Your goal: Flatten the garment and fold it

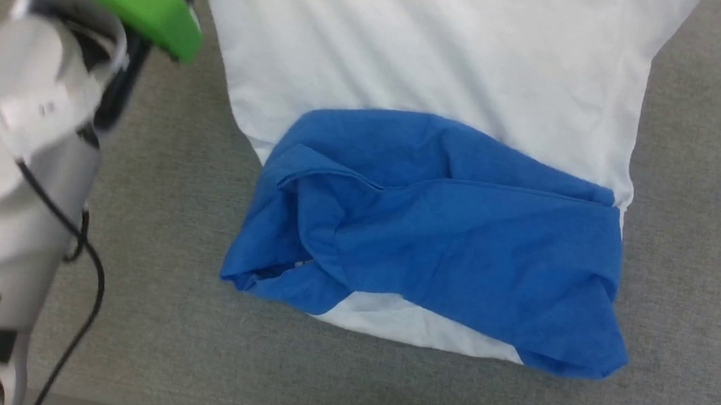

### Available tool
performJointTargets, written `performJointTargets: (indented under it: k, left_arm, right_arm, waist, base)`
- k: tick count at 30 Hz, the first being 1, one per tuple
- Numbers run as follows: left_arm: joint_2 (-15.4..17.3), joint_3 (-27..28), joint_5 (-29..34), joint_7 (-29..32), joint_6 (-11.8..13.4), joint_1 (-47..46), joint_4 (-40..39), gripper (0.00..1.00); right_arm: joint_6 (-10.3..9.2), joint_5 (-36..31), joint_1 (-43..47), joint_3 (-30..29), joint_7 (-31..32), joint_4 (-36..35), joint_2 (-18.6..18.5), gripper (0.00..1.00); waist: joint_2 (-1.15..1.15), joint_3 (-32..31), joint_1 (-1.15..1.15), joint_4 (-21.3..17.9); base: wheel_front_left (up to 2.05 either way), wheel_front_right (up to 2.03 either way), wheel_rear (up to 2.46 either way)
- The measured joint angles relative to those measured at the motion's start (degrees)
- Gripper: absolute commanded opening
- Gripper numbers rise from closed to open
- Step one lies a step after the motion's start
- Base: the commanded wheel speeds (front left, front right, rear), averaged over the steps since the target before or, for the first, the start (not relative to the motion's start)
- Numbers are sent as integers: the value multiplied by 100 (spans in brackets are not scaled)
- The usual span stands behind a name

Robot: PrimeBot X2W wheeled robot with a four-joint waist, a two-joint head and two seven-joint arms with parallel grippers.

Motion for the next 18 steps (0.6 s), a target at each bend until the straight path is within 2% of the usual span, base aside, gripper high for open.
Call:
performJointTargets:
  k: [4, 8, 18]
  left_arm:
    - [58, -9, -111, -59, 15, 643, -550, 0]
    - [234, -10, -126, -89, 155, 1337, -1269, 0]
    - [508, -155, -207, -38, 605, 3158, -2880, 0]
  right_arm:
    - [-1, 212, 643, -97, 8, -501, -5, 0]
    - [-2, 344, 1454, -376, 110, -1198, 24, 0]
    - [-3, 397, 3339, -1174, 323, -2549, 466, 0]
  waist:
    - [0, -234, 0, 41]
    - [0, -467, 0, 78]
    - [0, -893, 0, 115]
  base:
    - [0, 0, 0]
    - [0, 0, 0]
    - [0, 0, 0]
